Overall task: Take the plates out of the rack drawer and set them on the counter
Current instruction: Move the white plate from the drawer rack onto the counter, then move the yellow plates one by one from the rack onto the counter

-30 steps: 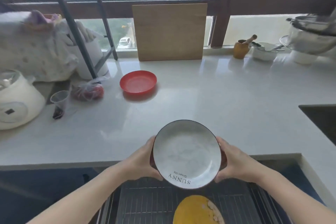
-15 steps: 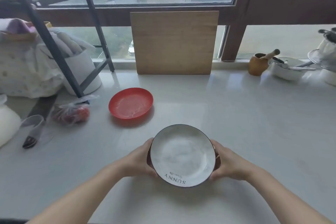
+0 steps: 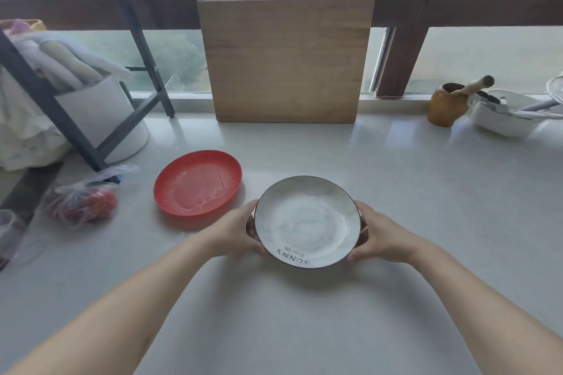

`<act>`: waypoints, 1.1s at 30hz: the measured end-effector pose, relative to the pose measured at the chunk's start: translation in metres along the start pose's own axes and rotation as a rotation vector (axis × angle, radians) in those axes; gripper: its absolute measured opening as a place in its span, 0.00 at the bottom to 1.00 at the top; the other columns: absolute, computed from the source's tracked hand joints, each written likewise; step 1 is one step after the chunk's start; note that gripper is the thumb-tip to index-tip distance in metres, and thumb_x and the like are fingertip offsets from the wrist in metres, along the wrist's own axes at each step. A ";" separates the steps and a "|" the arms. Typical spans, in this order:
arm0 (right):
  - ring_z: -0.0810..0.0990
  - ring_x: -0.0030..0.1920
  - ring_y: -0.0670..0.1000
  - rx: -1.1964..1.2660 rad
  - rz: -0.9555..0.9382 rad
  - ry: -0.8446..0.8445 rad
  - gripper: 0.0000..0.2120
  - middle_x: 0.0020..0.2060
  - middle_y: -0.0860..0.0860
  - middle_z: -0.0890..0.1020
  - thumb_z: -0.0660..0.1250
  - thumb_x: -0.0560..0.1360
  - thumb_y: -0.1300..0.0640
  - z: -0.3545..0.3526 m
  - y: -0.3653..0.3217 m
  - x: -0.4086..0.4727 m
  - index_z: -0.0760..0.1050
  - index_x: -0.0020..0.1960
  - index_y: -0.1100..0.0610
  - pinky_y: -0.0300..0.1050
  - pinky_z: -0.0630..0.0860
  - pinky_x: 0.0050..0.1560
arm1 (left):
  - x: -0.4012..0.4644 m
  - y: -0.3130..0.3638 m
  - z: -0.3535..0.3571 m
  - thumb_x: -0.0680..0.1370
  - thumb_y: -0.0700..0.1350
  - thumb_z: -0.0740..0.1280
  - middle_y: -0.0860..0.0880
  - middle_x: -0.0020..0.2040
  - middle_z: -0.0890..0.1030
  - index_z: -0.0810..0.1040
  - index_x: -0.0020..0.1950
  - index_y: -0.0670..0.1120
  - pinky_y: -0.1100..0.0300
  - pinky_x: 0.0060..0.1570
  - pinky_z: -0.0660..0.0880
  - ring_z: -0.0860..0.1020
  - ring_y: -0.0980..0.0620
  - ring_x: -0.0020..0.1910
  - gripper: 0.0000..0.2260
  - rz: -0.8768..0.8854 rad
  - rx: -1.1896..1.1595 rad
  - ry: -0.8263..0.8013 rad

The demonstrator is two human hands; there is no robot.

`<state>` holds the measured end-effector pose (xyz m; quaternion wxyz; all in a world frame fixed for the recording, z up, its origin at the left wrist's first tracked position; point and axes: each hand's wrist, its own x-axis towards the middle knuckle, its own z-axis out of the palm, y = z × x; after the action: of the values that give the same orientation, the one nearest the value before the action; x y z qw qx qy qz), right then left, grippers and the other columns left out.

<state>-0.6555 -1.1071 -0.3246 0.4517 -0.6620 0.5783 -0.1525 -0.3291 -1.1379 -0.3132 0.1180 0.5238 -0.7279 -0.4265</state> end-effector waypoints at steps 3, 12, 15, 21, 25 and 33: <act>0.84 0.41 0.41 0.029 0.005 0.026 0.48 0.51 0.42 0.79 0.79 0.54 0.53 -0.008 0.001 0.016 0.64 0.71 0.45 0.40 0.81 0.46 | 0.015 0.003 -0.005 0.66 0.44 0.80 0.50 0.34 0.74 0.69 0.70 0.54 0.59 0.35 0.71 0.72 0.55 0.33 0.35 -0.012 0.067 0.052; 0.86 0.41 0.42 0.063 0.010 0.097 0.41 0.47 0.45 0.82 0.80 0.55 0.55 -0.022 0.001 0.048 0.68 0.65 0.44 0.39 0.80 0.43 | 0.045 0.005 -0.014 0.69 0.41 0.77 0.48 0.33 0.75 0.72 0.69 0.49 0.62 0.34 0.69 0.71 0.54 0.31 0.30 -0.035 0.084 0.164; 0.86 0.41 0.42 0.076 0.022 0.105 0.41 0.45 0.44 0.82 0.80 0.54 0.53 -0.023 0.002 0.051 0.68 0.64 0.43 0.34 0.79 0.39 | 0.047 0.005 -0.013 0.70 0.40 0.76 0.48 0.34 0.75 0.71 0.70 0.50 0.62 0.34 0.70 0.71 0.54 0.31 0.30 -0.047 0.075 0.168; 0.84 0.48 0.43 0.040 0.075 0.191 0.56 0.49 0.41 0.79 0.82 0.62 0.59 -0.014 0.007 0.048 0.52 0.80 0.52 0.34 0.77 0.46 | 0.043 0.003 -0.006 0.71 0.41 0.76 0.50 0.37 0.78 0.66 0.75 0.48 0.72 0.31 0.69 0.73 0.59 0.31 0.35 -0.094 0.044 0.218; 0.80 0.48 0.46 0.030 0.132 0.281 0.61 0.59 0.48 0.74 0.83 0.64 0.52 0.004 0.010 0.022 0.43 0.82 0.49 0.36 0.74 0.46 | 0.027 0.005 0.007 0.69 0.44 0.78 0.50 0.43 0.78 0.55 0.80 0.45 0.70 0.36 0.67 0.74 0.61 0.39 0.45 -0.154 -0.054 0.306; 0.81 0.46 0.46 0.115 0.162 0.396 0.58 0.58 0.46 0.73 0.82 0.65 0.52 0.056 0.006 -0.078 0.46 0.81 0.47 0.33 0.73 0.40 | -0.060 0.021 0.048 0.70 0.48 0.78 0.50 0.51 0.76 0.55 0.79 0.53 0.62 0.43 0.69 0.73 0.54 0.41 0.45 -0.082 -0.204 0.369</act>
<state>-0.6411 -1.0122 -0.3350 0.3771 -0.5435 0.6975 -0.2756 -0.3475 -1.0607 -0.3104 0.2842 0.6077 -0.6249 -0.3993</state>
